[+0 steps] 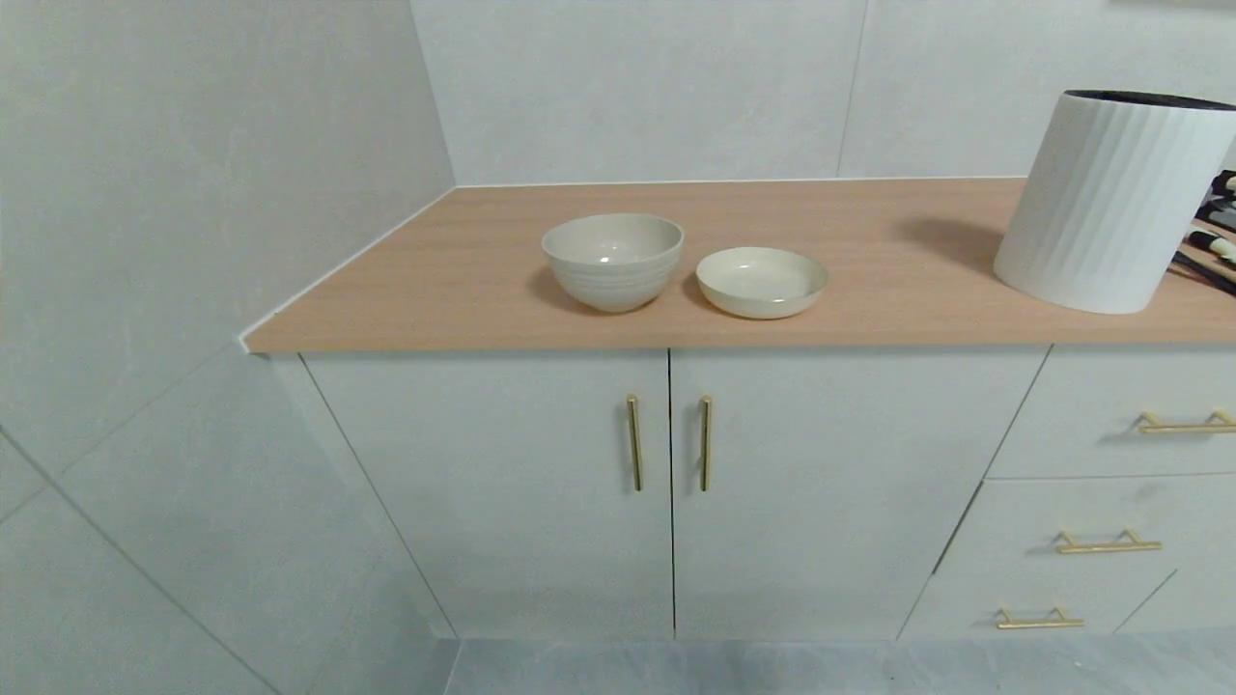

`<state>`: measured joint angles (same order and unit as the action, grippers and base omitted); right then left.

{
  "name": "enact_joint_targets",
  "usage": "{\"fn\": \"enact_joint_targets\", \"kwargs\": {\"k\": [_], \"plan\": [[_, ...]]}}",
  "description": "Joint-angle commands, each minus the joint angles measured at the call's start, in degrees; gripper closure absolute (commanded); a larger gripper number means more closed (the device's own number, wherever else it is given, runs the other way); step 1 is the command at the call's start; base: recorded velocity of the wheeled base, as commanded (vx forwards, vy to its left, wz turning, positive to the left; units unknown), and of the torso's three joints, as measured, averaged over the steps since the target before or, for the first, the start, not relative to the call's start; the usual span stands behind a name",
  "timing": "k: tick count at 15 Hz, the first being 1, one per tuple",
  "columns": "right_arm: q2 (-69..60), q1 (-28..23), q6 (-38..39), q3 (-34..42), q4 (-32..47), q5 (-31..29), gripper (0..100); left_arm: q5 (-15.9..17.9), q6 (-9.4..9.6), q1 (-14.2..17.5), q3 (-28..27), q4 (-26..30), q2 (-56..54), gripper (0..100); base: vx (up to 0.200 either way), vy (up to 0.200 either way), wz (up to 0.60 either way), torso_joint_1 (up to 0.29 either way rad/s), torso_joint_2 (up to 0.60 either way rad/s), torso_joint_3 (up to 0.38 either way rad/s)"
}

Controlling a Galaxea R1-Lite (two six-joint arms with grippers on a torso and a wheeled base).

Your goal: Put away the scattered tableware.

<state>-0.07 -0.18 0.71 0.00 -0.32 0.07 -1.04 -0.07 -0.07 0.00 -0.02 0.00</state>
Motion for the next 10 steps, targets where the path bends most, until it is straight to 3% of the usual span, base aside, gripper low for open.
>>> {"fn": "enact_joint_targets", "kwargs": {"k": [1,7,10], "plan": [[0.1,0.1,0.0,0.0,0.0,0.0,0,0.0,-0.01,0.0,0.0,0.0,0.1,0,0.000,0.000,0.00,-0.178,0.47,0.300],[0.1,0.0,0.0,0.0,0.0,0.0,0,-0.1,-0.01,0.0,0.0,0.0,0.0,0,0.000,0.000,0.00,-0.137,0.45,0.308],[0.1,0.0,0.0,0.0,0.0,0.0,0,0.0,-0.01,0.0,0.0,0.0,0.0,0,0.000,0.000,0.00,-0.045,0.18,0.116]]}}
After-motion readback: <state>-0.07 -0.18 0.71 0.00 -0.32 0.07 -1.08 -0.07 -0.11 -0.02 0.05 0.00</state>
